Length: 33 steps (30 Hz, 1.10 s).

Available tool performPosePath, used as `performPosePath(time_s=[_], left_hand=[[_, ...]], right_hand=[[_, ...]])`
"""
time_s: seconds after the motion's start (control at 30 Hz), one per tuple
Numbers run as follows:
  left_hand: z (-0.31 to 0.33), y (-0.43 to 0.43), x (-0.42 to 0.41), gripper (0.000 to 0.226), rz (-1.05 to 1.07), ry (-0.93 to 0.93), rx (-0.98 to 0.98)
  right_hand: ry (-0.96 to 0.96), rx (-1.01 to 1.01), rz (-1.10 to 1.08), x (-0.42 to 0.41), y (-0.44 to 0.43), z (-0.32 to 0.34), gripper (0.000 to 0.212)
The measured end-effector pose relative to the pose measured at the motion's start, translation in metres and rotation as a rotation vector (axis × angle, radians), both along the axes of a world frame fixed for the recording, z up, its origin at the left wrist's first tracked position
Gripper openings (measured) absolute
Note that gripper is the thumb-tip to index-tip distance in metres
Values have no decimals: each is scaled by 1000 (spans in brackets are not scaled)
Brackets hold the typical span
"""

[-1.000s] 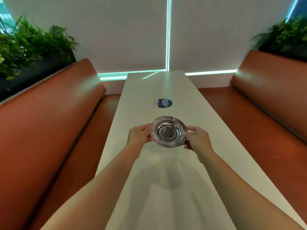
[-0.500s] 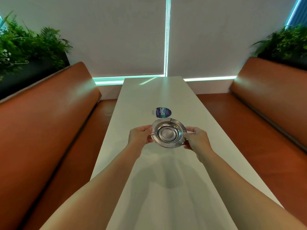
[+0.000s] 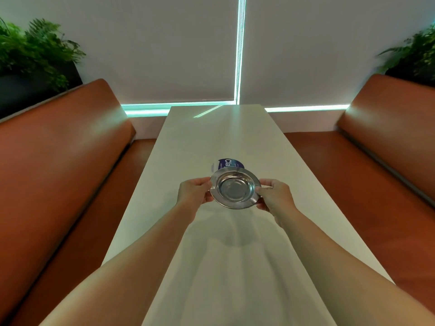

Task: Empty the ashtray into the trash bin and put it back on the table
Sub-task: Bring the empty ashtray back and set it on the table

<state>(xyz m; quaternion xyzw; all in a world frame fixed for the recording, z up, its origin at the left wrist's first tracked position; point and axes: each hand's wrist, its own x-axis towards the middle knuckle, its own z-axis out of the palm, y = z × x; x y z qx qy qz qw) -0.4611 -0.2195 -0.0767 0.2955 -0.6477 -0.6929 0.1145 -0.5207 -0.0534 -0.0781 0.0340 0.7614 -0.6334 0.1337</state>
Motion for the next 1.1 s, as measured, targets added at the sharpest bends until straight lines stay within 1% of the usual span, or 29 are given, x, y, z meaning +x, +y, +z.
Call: performPosePath(time_s=[0.27,0.4,0.6,0.7,0.77,0.83,0.9,0.93,1.1], left_hand=[[-41,-27,-77,25,45,-32,-3],[-62,-43,-115,25,57,-42,-12],[-89,-60,-160,22,81,-46,-53],[-97,-64,-175,19,94,-42,-57],[-99,-67,-181,18,100,-35,-51],[-102,-72,-186,16,103,-37,-56],[-104,-76,-189,15,101,-50,-78],[-105,-78,-190,15,103,-58,-91],[-104,-81,-191,15,106,-85,-124]], right_hand=[[-30,2,-11,-77,-28,-40,30],[-8,18,-6,-117,-46,-61,27],[63,91,25,-162,-66,-84,13],[66,142,42,-177,-70,-89,25],[74,160,43,-184,-73,-90,29],[72,175,45,-188,-76,-90,25],[74,188,51,-190,-79,-91,16],[73,194,51,-189,-80,-92,14],[75,226,43,-185,-82,-90,20]])
